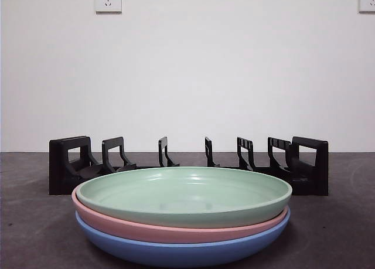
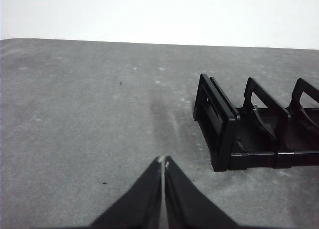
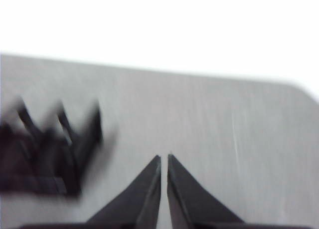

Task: Place the plate

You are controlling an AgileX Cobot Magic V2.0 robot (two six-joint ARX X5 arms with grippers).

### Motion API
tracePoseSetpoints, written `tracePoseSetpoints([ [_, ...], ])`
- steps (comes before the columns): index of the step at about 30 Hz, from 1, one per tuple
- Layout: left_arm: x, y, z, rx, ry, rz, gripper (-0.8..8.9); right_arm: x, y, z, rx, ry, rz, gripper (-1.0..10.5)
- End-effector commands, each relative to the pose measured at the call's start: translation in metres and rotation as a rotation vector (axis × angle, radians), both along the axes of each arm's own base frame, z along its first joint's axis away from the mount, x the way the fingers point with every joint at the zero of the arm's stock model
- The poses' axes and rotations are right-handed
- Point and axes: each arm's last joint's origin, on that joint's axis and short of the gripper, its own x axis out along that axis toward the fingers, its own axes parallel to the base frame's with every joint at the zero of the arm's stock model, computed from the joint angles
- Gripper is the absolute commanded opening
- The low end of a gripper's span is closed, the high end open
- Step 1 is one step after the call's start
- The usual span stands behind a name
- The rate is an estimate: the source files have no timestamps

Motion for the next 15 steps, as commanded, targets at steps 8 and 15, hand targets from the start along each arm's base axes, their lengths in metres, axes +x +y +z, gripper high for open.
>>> tracePoseSetpoints([
  [8, 0.001, 0.0, -0.006, 0.0, 0.008, -0.003, 0.07, -0.005, -0.007, -0.037, 0.055, 0.017, -0.08, 0.2],
  [15, 0.001, 0.0, -0.006, -0.001, 0.008, -0.003, 0.07, -0.005, -0.008, -0.036, 0.056, 0.005, -0.089, 0.2],
])
